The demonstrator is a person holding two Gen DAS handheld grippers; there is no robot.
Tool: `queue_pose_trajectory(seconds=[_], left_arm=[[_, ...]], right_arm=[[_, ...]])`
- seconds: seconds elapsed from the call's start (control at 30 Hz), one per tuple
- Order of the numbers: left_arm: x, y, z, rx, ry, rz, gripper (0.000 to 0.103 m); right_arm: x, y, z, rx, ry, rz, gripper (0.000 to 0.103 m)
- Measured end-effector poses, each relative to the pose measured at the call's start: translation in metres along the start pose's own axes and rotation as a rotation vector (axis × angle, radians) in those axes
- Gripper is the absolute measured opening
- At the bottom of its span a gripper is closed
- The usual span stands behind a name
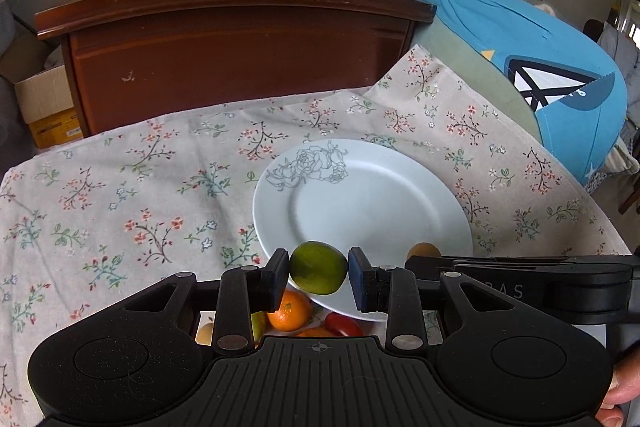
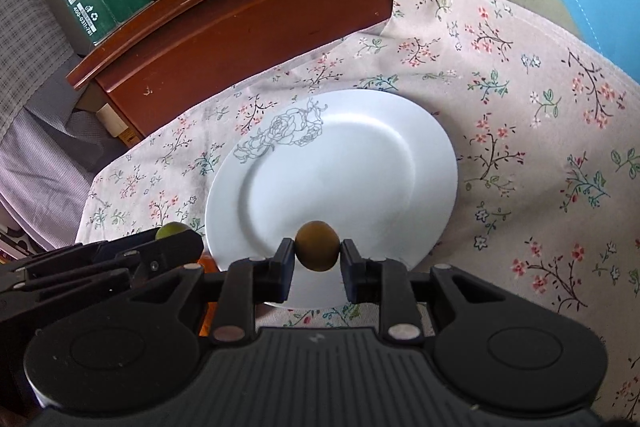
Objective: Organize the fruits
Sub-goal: 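Carry the green apple with the left gripper onto the plate while the right gripper carries the kiwi there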
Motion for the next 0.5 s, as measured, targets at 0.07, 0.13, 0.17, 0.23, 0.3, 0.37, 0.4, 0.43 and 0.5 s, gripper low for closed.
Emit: queue_pose_trajectory(seconds=[0.07, 0.13, 0.17, 0.23, 0.3, 0.37, 0.4, 0.43, 0.5], left_arm=[[0.002, -0.006, 0.002, 0.000, -0.007, -0.006, 0.030], [0.004, -0.012, 0.004, -0.002, -0.012, -0.011, 0.030], [0.004, -0.015, 0.005, -0.002, -0.016, -0.014, 0.030], [0.005, -0.019, 0.007, 0.001, -0.028, -0.018, 0.030], [0.005, -0.023, 0.008, 0.006, -0.034, -0.025, 0.030], [0.003, -0.026, 0.009, 0.004, -0.037, -0.034, 0.030], [0.002, -0.028, 0.010, 0.003, -0.038, -0.038, 0.030], [0.002, -0.029, 0.010, 0.002, -0.039, -0.043, 0.030], [0.001, -0.031, 0.011, 0.004, -0.043, -0.049, 0.030]], right_arm=[[0.002, -0.002, 0.002, -0.006, -0.006, 0.000, 0.024], [0.005, -0.004, 0.005, -0.016, -0.010, 0.001, 0.024], [0.006, -0.005, 0.007, -0.022, -0.012, 0.002, 0.024], [0.008, -0.008, 0.010, -0.030, -0.018, 0.001, 0.024], [0.009, -0.011, 0.012, -0.034, -0.024, -0.003, 0.024], [0.009, -0.013, 0.013, -0.039, -0.028, -0.005, 0.024], [0.010, -0.013, 0.013, -0.041, -0.027, -0.002, 0.024], [0.010, -0.014, 0.013, -0.043, -0.024, 0.000, 0.024], [0.010, -0.015, 0.013, -0.044, -0.026, 0.001, 0.025]])
Point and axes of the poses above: each gripper's, at about its wrist camera, not at the fingertips, and y roughly against the way its jaws point, z to its right, x to its top, the point moved 7 cm from there along -y, roughly the way its jaws point, and after that the axes turned 2 degrees about -y, right-handed, at the moved point
